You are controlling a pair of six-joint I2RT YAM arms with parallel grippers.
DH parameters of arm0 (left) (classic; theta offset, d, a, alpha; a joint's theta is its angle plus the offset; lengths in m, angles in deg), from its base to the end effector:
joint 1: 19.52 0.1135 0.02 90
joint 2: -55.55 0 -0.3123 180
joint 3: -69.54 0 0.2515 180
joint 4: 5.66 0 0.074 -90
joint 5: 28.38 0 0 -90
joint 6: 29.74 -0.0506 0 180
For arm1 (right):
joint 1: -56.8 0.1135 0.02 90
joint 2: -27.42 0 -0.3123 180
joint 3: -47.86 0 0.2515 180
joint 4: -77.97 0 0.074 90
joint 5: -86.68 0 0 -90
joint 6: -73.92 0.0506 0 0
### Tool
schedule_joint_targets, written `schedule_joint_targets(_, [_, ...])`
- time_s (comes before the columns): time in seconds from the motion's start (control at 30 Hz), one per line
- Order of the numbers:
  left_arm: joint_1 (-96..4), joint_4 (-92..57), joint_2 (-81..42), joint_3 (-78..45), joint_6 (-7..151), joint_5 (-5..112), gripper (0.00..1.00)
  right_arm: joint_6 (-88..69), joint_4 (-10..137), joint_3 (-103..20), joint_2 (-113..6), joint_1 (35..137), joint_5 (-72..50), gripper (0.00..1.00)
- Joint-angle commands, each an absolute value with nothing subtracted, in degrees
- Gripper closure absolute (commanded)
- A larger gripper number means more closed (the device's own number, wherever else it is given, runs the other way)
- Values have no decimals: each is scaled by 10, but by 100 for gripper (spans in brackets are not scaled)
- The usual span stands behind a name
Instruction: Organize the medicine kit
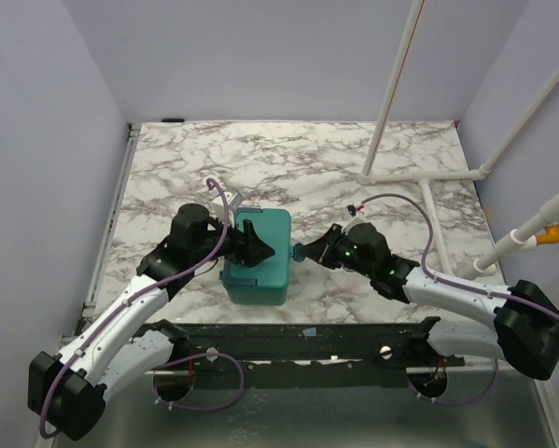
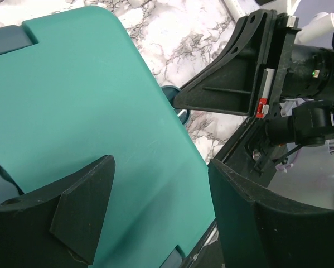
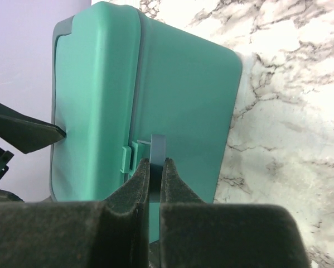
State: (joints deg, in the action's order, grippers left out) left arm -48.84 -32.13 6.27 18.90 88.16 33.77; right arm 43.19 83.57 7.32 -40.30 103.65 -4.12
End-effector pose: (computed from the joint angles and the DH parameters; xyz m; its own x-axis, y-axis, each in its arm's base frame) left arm 0.1412 -0.1064 0.3058 -0.7022 -0.0802 -0.7075 0.5355 0.5955 -0.5989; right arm 0.1644 0.1764 0.2418 -0.7632 0.4426 -0.4708 -0.1611 0.5753 0.8020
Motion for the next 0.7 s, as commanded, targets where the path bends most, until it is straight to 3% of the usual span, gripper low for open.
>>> schedule_joint_targets(0.0, [-494, -373, 43, 194, 875, 347, 30, 351, 773, 2, -398, 1036, -25, 99])
schedule_joint_targets(0.67, [-500, -381, 33, 197, 876, 355, 33, 233, 616, -172, -483, 1037, -75, 99])
